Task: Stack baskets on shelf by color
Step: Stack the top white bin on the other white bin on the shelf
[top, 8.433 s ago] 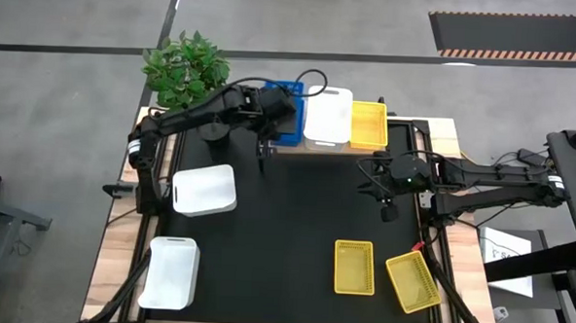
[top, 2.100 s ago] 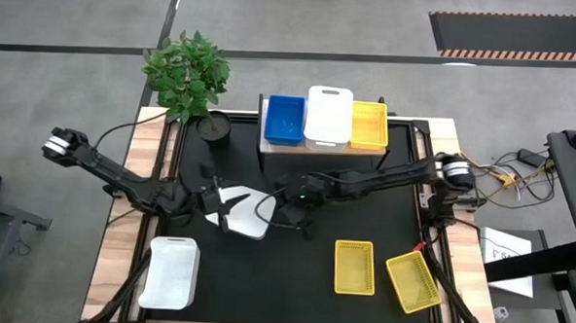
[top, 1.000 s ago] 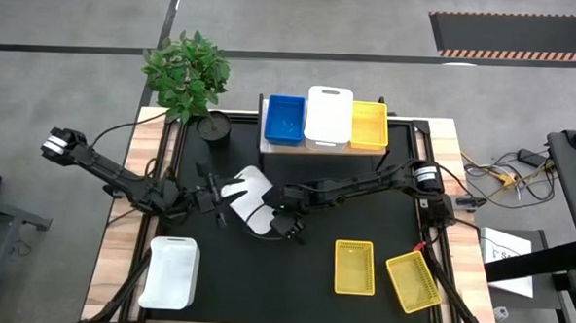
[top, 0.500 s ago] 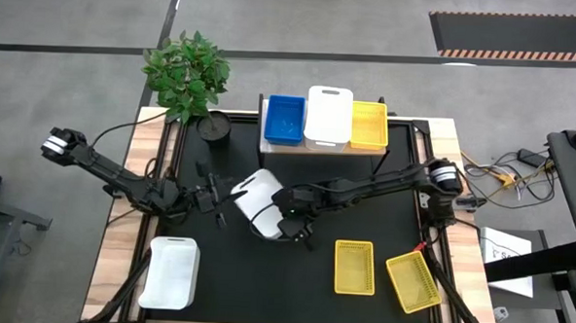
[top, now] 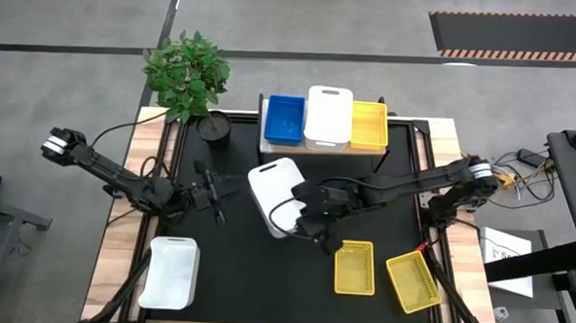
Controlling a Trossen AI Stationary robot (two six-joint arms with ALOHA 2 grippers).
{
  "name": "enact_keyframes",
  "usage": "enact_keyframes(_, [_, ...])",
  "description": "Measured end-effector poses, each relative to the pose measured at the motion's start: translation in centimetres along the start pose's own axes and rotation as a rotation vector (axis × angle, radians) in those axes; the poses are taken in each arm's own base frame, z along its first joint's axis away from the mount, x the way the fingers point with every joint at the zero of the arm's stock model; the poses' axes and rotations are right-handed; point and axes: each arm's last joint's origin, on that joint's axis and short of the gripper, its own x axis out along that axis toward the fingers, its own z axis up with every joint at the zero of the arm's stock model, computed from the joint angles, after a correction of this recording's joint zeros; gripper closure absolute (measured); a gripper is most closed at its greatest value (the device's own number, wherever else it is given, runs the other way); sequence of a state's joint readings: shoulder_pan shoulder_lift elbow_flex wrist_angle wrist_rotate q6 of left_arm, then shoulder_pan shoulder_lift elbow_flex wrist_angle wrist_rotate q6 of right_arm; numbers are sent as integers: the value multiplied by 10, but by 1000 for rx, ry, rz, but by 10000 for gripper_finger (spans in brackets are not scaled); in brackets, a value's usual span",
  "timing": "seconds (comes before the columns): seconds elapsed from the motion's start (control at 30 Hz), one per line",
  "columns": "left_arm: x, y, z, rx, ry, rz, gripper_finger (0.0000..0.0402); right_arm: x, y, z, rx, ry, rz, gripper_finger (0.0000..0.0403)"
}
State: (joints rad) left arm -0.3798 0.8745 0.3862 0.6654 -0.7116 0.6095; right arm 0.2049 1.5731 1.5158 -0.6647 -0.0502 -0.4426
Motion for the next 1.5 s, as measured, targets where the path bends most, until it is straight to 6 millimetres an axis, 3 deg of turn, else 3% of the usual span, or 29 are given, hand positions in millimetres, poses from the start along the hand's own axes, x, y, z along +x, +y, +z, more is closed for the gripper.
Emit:
enact_keyframes(0.23, [0, 0, 0, -5, -4, 2, 279, -47, 19, 15, -25, -114, -22, 394])
enact_keyframes(0.47, [0, 0, 0, -5, -4, 2, 279, -89, 14, 14, 10, -76, -379, 394])
enact_keyframes(0.63, [0, 0, 0, -4, -4, 2, 279, -112, -8, 5, 81, 12, -625, 394])
enact_keyframes(0.83, [0, 0, 0, -4, -4, 2, 279, -126, -47, -11, 174, 116, -697, 394])
enact_keyframes(1.2, [0, 0, 0, -3, -3, 2, 279, -131, -116, -50, 301, 232, -444, 394])
enact_keyframes(1.5, [0, 0, 0, -3, -3, 2, 279, -135, -153, -72, 397, 278, -353, 394])
